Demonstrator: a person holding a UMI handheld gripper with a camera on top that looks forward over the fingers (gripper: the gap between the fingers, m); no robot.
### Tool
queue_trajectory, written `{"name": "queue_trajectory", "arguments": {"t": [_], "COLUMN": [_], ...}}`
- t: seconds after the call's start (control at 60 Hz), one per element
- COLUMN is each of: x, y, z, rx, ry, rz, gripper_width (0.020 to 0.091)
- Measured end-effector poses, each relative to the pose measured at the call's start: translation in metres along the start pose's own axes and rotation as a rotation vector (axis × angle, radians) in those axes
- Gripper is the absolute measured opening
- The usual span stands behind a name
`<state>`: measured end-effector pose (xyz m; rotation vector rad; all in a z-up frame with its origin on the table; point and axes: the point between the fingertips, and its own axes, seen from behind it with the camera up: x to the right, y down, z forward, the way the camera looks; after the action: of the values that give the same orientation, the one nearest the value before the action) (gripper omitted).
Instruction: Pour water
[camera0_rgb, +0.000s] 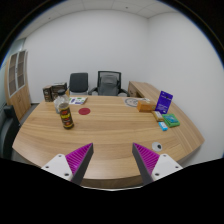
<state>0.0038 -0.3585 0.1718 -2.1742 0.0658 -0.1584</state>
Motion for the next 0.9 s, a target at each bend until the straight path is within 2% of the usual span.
{"name": "queue_trajectory", "arguments": {"t": [0.217,0.417,0.633,0.817,0.867,0.9], "x": [-0.128,-0.22,-0.25,-0.254,-0.258,-0.26], "y": [-0.01,-0.055,-0.095,-0.103,-0.105,-0.108], "z": [0.009,0.056,0.154,0.229,0.24,0.246], "rx": [0.046,0.151,0.22,0.239,0.245,0.257], "ry": [-0.043,-0.086,-0.065,-0.063,-0.074,-0.084], "rz": [0.022,0.045,0.035,0.042,0.036,0.033], "gripper_width": [0.0848,0.0849,0.0845,0.0826,0.0795,0.075]}}
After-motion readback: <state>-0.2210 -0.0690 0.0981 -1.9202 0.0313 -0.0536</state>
